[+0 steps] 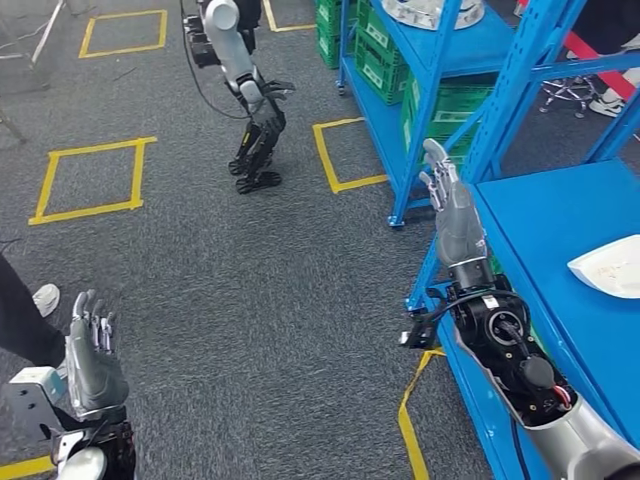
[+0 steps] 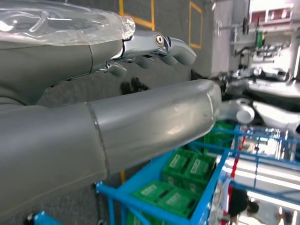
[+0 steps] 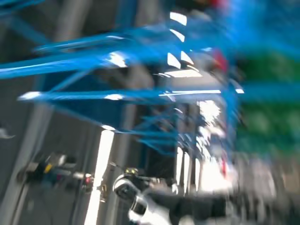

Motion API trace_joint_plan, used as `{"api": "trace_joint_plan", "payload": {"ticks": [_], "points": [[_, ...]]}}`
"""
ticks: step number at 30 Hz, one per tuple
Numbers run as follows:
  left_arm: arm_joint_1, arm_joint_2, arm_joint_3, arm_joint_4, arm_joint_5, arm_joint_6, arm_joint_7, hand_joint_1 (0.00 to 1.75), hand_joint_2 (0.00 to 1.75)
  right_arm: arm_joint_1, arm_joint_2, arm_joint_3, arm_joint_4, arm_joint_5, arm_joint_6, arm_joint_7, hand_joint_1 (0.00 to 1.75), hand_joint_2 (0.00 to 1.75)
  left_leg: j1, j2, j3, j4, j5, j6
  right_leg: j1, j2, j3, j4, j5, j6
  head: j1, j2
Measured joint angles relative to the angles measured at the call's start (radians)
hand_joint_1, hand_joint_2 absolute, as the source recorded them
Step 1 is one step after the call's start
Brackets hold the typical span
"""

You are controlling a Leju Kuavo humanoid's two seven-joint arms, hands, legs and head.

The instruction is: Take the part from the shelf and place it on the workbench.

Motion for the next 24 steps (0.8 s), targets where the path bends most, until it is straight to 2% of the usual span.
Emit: {"api": "trace_joint_plan", "payload": {"ticks": [1, 2, 3, 4, 5, 6, 8, 9, 10, 12, 13, 14, 15, 16, 17, 18, 19, 20, 21, 22, 24], "points": [[0.003, 0.001, 0.000, 0.000, 0.000, 0.000, 0.000, 0.00, 0.00, -0.001, 0.000, 0.001, 0.000, 0.000, 0.000, 0.000, 0.00, 0.00, 0.001, -0.025, -0.038, 0.076, -0.035, -0.002, 0.000, 0.010, -0.002, 0.000, 0.001, -0.004, -0.004, 0.000], [0.007, 0.002, 0.000, 0.000, 0.000, 0.001, 0.000, 0.00, 0.00, 0.000, 0.000, 0.002, 0.000, 0.000, 0.000, 0.000, 0.00, 0.00, 0.001, -0.038, -0.077, 0.150, -0.062, -0.003, 0.001, 0.021, -0.004, 0.000, 0.002, -0.006, -0.006, 0.000], [0.011, 0.003, 0.001, 0.000, 0.001, 0.001, 0.000, 0.00, 0.00, 0.000, 0.000, 0.003, 0.000, -0.001, 0.000, 0.000, 0.00, 0.00, 0.001, -0.043, -0.104, 0.197, -0.072, -0.004, 0.001, 0.034, -0.005, 0.000, 0.002, -0.007, -0.007, 0.000], [0.013, 0.004, 0.001, 0.000, 0.001, 0.002, 0.000, 0.00, 0.00, 0.001, 0.000, 0.003, 0.001, -0.002, 0.001, 0.001, 0.00, 0.00, 0.001, -0.044, -0.115, 0.208, -0.062, -0.003, 0.002, 0.047, -0.006, 0.000, 0.003, -0.008, -0.007, 0.000], [0.014, 0.004, 0.001, 0.000, 0.001, 0.002, 0.000, 0.00, 0.00, 0.001, 0.000, 0.004, 0.001, -0.003, 0.000, 0.000, 0.00, 0.00, 0.001, -0.047, -0.102, 0.173, -0.032, -0.001, 0.002, 0.061, -0.005, 0.001, 0.003, -0.008, -0.008, 0.000], [0.014, 0.004, 0.002, 0.000, 0.000, 0.003, 0.000, 0.00, 0.00, 0.001, 0.000, 0.004, 0.001, -0.004, 0.000, 0.000, 0.00, 0.00, 0.002, -0.058, -0.073, 0.104, 0.009, 0.002, 0.002, 0.074, -0.005, 0.001, 0.004, -0.007, -0.008, 0.000], [0.013, 0.005, 0.003, 0.000, -0.003, 0.002, 0.000, 0.00, 0.00, 0.004, 0.000, 0.003, 0.001, -0.006, -0.003, -0.001, 0.00, 0.00, 0.005, -0.102, -0.007, -0.044, 0.072, 0.009, 0.004, 0.098, -0.008, 0.005, 0.003, -0.001, -0.009, 0.000], [0.013, 0.004, 0.003, 0.000, -0.006, 0.000, 0.001, 0.00, 0.00, 0.007, 0.000, 0.002, 0.001, -0.007, -0.005, -0.003, 0.00, 0.00, 0.006, -0.118, 0.012, -0.086, 0.085, 0.011, 0.004, 0.109, -0.012, 0.007, 0.003, 0.004, -0.009, 0.000], [0.011, 0.003, 0.003, 0.001, -0.010, -0.002, 0.002, 0.00, 0.00, 0.011, 0.000, 0.000, 0.001, -0.007, -0.007, -0.004, 0.00, 0.00, 0.005, -0.123, 0.019, -0.103, 0.086, 0.013, 0.004, 0.120, -0.016, 0.008, 0.004, 0.009, -0.008, 0.000], [0.005, -0.001, 0.003, 0.001, -0.017, -0.006, 0.004, 0.00, 0.00, 0.023, 0.000, -0.006, -0.002, -0.008, -0.010, -0.005, 0.00, 0.00, 0.004, -0.101, 0.022, -0.108, 0.086, 0.020, 0.001, 0.140, -0.024, 0.007, 0.006, 0.023, -0.008, 0.000], [-0.001, -0.005, 0.002, 0.001, -0.020, -0.007, 0.005, 0.00, 0.00, 0.030, 0.000, -0.011, -0.004, -0.009, -0.010, -0.006, 0.00, 0.00, 0.006, -0.090, 0.025, -0.111, 0.088, 0.024, 0.001, 0.135, -0.030, 0.012, 0.003, 0.028, -0.007, 0.000], [-0.006, -0.009, 0.002, 0.002, -0.022, -0.008, 0.005, 0.00, 0.00, 0.034, -0.001, -0.015, -0.007, -0.009, -0.011, -0.006, 0.00, 0.00, 0.008, -0.078, 0.027, -0.115, 0.089, 0.028, 0.002, 0.116, -0.042, 0.033, -0.011, 0.033, -0.003, 0.000], [-0.011, -0.013, 0.002, 0.002, -0.024, -0.009, 0.006, 0.00, 0.00, 0.036, -0.001, -0.019, -0.009, -0.009, -0.011, -0.007, 0.00, 0.00, 0.010, -0.066, 0.029, -0.118, 0.090, 0.031, 0.003, 0.090, -0.062, 0.075, -0.035, 0.038, 0.003, 0.000], [-0.013, -0.016, 0.002, 0.005, -0.025, -0.010, 0.007, 0.00, 0.00, 0.038, -0.001, -0.023, -0.010, -0.009, -0.012, -0.007, 0.00, 0.00, 0.009, -0.054, 0.031, -0.118, 0.089, 0.033, 0.003, 0.060, -0.089, 0.137, -0.067, 0.042, 0.008, 0.000], [-0.014, -0.018, 0.002, 0.009, -0.026, -0.010, 0.007, 0.00, 0.00, 0.041, -0.001, -0.025, -0.011, -0.009, -0.012, -0.007, 0.00, 0.00, 0.008, -0.042, 0.031, -0.118, 0.087, 0.034, 0.002, 0.039, -0.121, 0.206, -0.097, 0.046, 0.012, 0.000], [-0.014, -0.020, 0.002, 0.013, -0.026, -0.010, 0.007, 0.00, 0.00, 0.047, -0.001, -0.026, -0.011, -0.008, -0.012, -0.006, 0.00, 0.00, 0.007, -0.028, 0.032, -0.118, 0.086, 0.036, 0.000, 0.029, -0.147, 0.259, -0.113, 0.049, 0.013, 0.000], [-0.014, -0.021, 0.002, 0.017, -0.026, -0.011, 0.008, 0.00, 0.00, 0.054, -0.001, -0.026, -0.012, -0.007, -0.012, -0.004, 0.00, 0.00, 0.007, -0.016, 0.032, -0.117, 0.084, 0.036, -0.002, 0.021, -0.156, 0.280, -0.111, 0.051, 0.014, 0.000], [-0.013, -0.021, 0.002, 0.019, -0.026, -0.011, 0.008, 0.00, 0.00, 0.059, -0.001, -0.027, -0.014, -0.005, -0.014, -0.002, 0.00, 0.00, 0.008, -0.003, 0.034, -0.117, 0.081, 0.034, -0.004, 0.013, -0.146, 0.262, -0.091, 0.053, 0.015, 0.000], [-0.013, -0.022, 0.001, 0.021, -0.026, -0.012, 0.008, 0.00, 0.00, 0.063, -0.001, -0.027, -0.018, -0.002, -0.015, -0.001, 0.00, 0.00, 0.008, 0.009, 0.037, -0.116, 0.078, 0.031, -0.006, 0.001, -0.118, 0.207, -0.058, 0.053, 0.016, 0.000], [-0.014, -0.023, 0.001, 0.021, -0.026, -0.013, 0.008, 0.00, 0.00, 0.064, -0.001, -0.029, -0.022, 0.000, -0.017, 0.001, 0.00, 0.00, 0.008, 0.019, 0.041, -0.115, 0.074, 0.027, -0.005, -0.023, -0.083, 0.139, -0.031, 0.054, 0.018, 0.000], [-0.014, -0.023, 0.001, 0.021, -0.026, -0.014, 0.008, 0.00, 0.00, 0.065, -0.001, -0.031, -0.030, 0.002, -0.019, 0.003, 0.00, 0.00, 0.002, 0.038, 0.046, -0.111, 0.067, 0.016, 0.002, -0.061, -0.029, 0.040, -0.004, 0.043, 0.021, 0.000]]}}
